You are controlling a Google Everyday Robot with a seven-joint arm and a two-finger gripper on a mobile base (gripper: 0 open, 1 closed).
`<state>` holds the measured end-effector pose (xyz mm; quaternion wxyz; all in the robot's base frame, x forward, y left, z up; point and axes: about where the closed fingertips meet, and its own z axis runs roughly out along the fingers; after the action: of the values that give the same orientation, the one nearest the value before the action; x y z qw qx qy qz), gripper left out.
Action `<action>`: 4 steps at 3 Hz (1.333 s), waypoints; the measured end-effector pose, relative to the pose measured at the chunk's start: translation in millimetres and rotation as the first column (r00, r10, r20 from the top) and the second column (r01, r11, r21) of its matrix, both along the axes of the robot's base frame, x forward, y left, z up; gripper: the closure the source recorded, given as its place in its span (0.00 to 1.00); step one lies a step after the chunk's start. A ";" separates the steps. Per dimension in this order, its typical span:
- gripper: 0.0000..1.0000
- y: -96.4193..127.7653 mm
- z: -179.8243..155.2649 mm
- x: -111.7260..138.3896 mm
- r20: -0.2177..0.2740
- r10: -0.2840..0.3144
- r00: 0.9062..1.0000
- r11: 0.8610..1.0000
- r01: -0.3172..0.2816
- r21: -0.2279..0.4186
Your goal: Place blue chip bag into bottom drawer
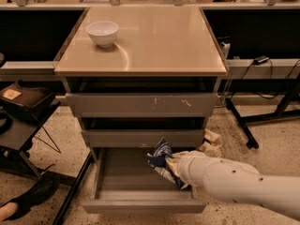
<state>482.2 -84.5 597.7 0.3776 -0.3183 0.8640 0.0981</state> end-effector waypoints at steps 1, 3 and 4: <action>1.00 0.1 0.6 0.1 0.001 0.001 1.000 1.000 -0.001 -0.001; 1.00 -17.7 -93.1 42.1 -0.026 -0.105 0.994 0.994 0.104 -0.025; 1.00 -18.6 -144.1 96.7 0.042 -0.173 0.984 0.983 0.176 -0.052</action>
Offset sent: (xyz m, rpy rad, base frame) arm 0.0356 -0.0205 -0.1164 -0.0096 0.0874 -0.1583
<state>578.9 -103.2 453.6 0.3920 -0.2535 0.8837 0.0346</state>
